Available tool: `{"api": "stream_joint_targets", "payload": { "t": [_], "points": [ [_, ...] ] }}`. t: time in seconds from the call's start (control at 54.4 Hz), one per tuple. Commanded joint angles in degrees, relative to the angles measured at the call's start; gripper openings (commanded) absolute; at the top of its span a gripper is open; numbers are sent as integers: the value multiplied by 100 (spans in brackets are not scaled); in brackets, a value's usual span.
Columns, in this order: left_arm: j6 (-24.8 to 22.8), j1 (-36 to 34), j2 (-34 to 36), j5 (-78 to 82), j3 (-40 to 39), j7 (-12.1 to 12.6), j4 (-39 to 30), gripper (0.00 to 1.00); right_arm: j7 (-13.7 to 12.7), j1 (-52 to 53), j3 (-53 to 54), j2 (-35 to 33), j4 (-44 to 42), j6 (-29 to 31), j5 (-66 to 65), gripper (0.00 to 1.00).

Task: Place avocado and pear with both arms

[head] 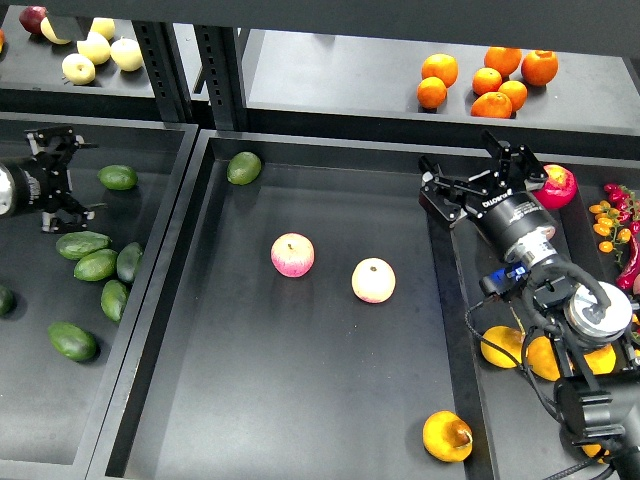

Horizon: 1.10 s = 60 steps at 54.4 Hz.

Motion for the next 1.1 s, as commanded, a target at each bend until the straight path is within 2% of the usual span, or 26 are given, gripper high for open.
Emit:
{"api": "stream_joint_targets", "payload": {
  "t": [0.0,0.276,0.551,0.808,0.919,1.084],
  "points": [
    [-1,205,-345,-139,-588,1,15,100,-6,-15,-61,0,-41,326,-11,100],
    [-1,697,-1197,-184,-2038,1,-29,99,-15,-77,-395,0,-40,537,-20,100],
    [-1,1251,-2147,-306,-2891,1,-214,99,-15,-77,-887,-17,-23,537,-46,100],
    [-1,1550,-2832,-754,-3217,1,-275,99,-32,-68,-1142,-913,56,537,-11,100],
    [-1,1691,-2947,-965,-3419,1,-416,99,-225,-15,-1292,-1230,47,537,-11,100],
    [-1,2069,-2947,-1027,-3559,1,-872,99,-796,134,-1617,-1722,47,537,-2,100]
  ]
}}
